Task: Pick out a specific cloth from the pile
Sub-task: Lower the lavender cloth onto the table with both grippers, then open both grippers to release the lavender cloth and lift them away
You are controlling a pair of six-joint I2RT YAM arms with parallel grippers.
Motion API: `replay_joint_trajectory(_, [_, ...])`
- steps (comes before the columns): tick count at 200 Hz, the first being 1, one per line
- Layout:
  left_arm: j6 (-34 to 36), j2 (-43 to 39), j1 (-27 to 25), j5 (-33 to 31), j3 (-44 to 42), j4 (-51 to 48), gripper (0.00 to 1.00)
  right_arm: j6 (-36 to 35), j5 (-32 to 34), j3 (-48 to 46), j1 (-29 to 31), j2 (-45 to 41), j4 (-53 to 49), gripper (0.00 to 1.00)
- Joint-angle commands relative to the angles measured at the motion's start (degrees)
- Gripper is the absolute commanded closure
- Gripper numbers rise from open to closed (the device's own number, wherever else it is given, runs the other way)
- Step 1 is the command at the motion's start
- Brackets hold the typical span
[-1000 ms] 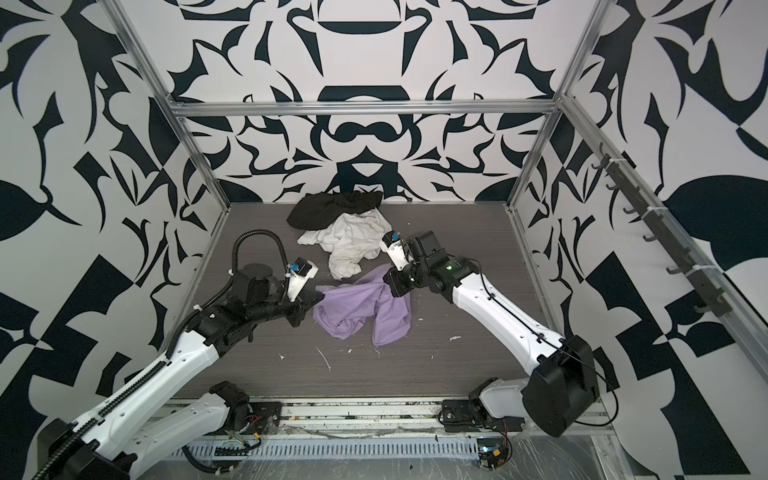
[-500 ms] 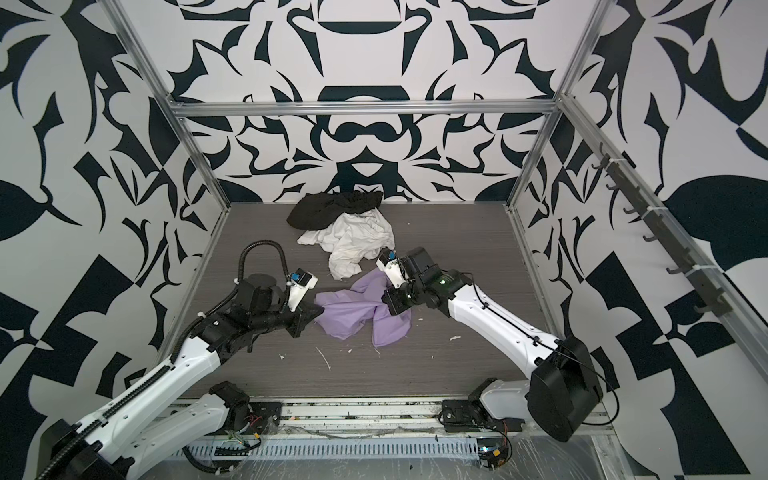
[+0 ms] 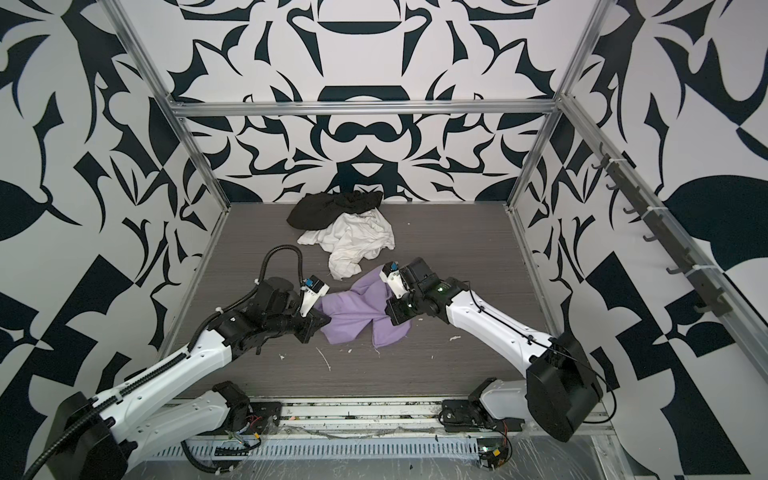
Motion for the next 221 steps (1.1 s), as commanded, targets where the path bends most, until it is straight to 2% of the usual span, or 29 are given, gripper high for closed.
replay_joint_trajectory(1, [-0.9,2.1,-1.1,-2.8,2.7,-1.0,1.0,1.2,1.0,-1.2,0.0,-0.5,1.0,1.0])
replay_joint_trajectory(37, [-1.8,4.6,-1.9,-3.6,3.3,-0.9,1.0,2.0,0.9,-3.7,0.0,1.0,3.3,1.0])
replay_joint_trajectory(72, [-5.8,5.8,-3.7,-3.8,3.5,-1.5,1.0,2.9,0.5,-5.2,0.0,3.0,5.1,1.0])
replay_joint_trajectory(115, [-10.4,4.5,-4.2,-3.8,4.5,-8.6,1.0,3.9,0.4,-7.8,-0.1,5.0,8.1,1.0])
replay_joint_trajectory(140, [-13.4,2.9,-4.2,-4.7,3.2,-9.3,1.0,5.1,0.0,-9.6,0.0,6.6,10.9,1.0])
replay_joint_trajectory(157, [-14.4,2.2,-4.2,-5.8,2.5,-8.7,0.93,5.4,0.0,-10.1,0.0,7.4,11.9,1.0])
replay_joint_trajectory(202, [-13.6,0.8,-4.2,-7.7,3.3,-9.9,0.65,4.4,0.0,-8.6,0.0,5.6,9.2,0.77])
replay_joint_trajectory(221, [-12.2,-1.0,-4.2,-9.2,3.8,-11.8,0.59,3.5,0.9,-7.1,-0.1,3.7,6.2,0.7])
